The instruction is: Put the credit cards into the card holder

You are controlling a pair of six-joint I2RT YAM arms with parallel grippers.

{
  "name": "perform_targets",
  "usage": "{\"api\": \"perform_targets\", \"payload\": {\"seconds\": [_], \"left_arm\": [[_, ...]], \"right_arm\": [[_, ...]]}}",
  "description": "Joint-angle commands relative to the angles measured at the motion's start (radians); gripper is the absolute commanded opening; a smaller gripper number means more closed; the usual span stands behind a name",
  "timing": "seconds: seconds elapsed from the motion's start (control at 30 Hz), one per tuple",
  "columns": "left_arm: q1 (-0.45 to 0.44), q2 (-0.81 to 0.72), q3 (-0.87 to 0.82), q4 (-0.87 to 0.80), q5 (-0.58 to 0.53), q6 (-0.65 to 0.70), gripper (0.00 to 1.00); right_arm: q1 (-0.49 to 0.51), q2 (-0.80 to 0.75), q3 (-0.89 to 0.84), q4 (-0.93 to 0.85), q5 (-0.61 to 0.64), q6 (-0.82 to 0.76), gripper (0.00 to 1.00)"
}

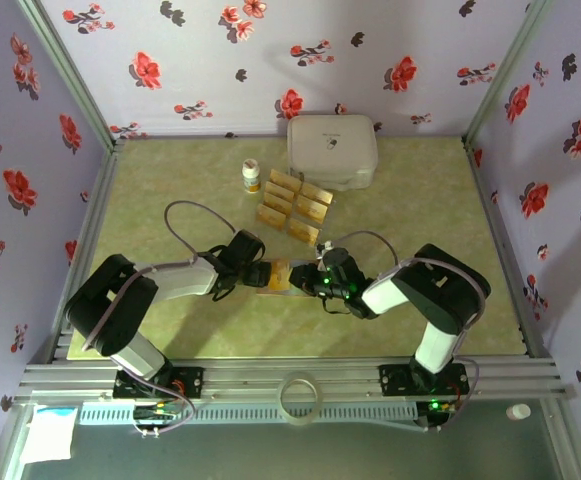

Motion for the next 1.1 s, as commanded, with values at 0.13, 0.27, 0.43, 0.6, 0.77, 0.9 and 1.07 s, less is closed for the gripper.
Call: {"api": "perform_targets", "payload": {"seconds": [0.13,0.27,0.43,0.6,0.77,0.9,1.07], "left_arm": [[0.014,0.078,-0.04,-0.011,0.052,-0.003,0.83],[0.014,0.081,-0.038,-0.011,0.054,-0.003,0.83],[0.013,0.082,-0.037,-0.01,0.056,-0.003,0.83],[0.013,0.084,-0.036,-0.009,0.057,-0.003,0.83],[0.012,0.084,-0.037,-0.009,0.059,-0.003,0.83],[0.012,0.078,-0.038,-0.011,0.059,-0.003,0.83],[0.014,0.057,-0.04,-0.022,0.056,-0.005,0.83]], "right_arm": [[0.005,0.034,0.021,0.012,-0.027,0.014,0.16],[0.006,0.043,0.032,0.01,-0.032,0.015,0.16],[0.008,0.055,0.048,0.002,-0.04,0.014,0.16],[0.012,0.063,0.055,0.001,-0.04,0.014,0.15],[0.012,0.056,0.048,0.002,-0.036,0.011,0.11],[0.007,0.031,0.023,0.009,-0.024,0.01,0.0],[0.0,-0.045,-0.031,0.004,0.006,0.005,0.0]]}}
